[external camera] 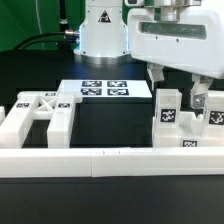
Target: Assemble chair
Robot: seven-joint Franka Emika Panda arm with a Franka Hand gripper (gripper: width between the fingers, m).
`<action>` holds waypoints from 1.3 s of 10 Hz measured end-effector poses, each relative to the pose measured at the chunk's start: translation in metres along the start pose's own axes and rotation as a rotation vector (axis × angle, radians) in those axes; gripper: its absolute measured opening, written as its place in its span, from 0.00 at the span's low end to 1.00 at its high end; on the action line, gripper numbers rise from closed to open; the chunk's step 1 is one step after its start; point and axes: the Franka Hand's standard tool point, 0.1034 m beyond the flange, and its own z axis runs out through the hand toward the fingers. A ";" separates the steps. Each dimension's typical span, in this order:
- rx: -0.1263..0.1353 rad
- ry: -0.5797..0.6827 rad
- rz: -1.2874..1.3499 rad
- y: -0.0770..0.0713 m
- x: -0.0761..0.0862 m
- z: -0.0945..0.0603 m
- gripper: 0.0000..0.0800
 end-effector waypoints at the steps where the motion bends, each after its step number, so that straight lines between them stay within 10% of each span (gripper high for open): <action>1: 0.003 0.002 -0.136 -0.001 0.001 -0.002 0.81; 13: 0.010 0.031 -0.781 0.003 0.000 -0.010 0.81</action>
Offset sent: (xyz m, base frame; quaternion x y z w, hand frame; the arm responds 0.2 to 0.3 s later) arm 0.0035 -0.0090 0.0115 0.0254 -0.0247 -0.2169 0.9756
